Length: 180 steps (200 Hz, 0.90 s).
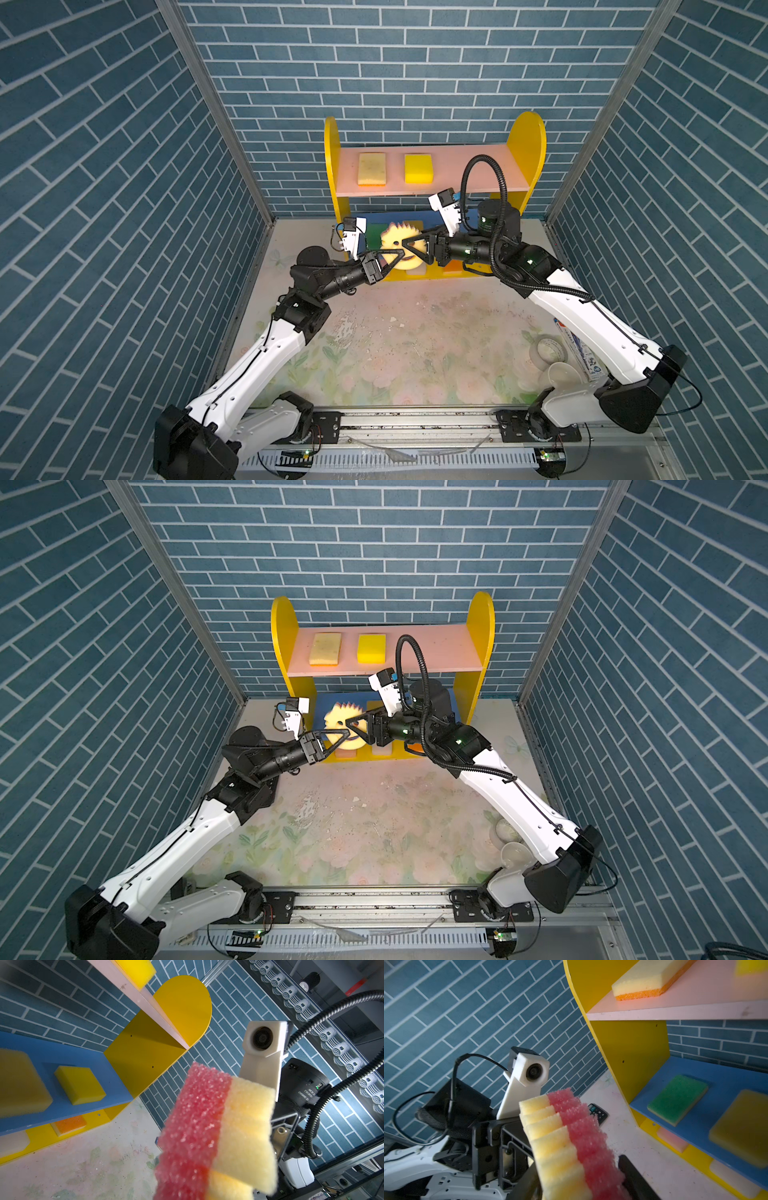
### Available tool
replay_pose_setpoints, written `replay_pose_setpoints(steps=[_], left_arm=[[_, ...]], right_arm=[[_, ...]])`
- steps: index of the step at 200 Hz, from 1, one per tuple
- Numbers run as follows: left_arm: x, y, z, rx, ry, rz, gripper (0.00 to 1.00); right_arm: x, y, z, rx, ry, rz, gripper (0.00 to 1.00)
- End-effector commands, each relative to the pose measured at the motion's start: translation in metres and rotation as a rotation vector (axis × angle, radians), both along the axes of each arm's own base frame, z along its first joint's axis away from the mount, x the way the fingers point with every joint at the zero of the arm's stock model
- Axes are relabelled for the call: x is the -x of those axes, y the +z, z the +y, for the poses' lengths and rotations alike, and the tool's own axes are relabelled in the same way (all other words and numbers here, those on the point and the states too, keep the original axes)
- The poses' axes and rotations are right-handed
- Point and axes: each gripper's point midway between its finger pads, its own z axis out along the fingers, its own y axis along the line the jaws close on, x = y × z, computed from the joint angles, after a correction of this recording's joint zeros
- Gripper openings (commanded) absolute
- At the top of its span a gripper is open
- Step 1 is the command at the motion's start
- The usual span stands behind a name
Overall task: Place and organize the cleaning sponges onto the shelf
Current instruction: 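Grasp the smiley sponge with the right gripper and open the left gripper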
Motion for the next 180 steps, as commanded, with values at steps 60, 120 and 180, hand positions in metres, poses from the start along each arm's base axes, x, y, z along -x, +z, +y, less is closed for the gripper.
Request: replay_pose_setpoints(steps=[60, 120, 180], left_arm=[[0.012, 0.029, 0.0, -0.002, -0.026, -0.111, 0.24], [0.013, 0.017, 0.058, -0.153, 0.239, -0.122, 0.93], [0.045, 0.012, 0.138, -0.354, 0.58, -0.199, 1.0]], right_arm=[[0.016, 0.02, 0.009, -0.078, 0.124, 0.036, 0.0], [-0.005, 0.033, -0.024, 0.013, -0.065, -0.035, 0.0], [-0.029, 0.051, -0.064, 0.022, -0.213, -0.06, 0.0]])
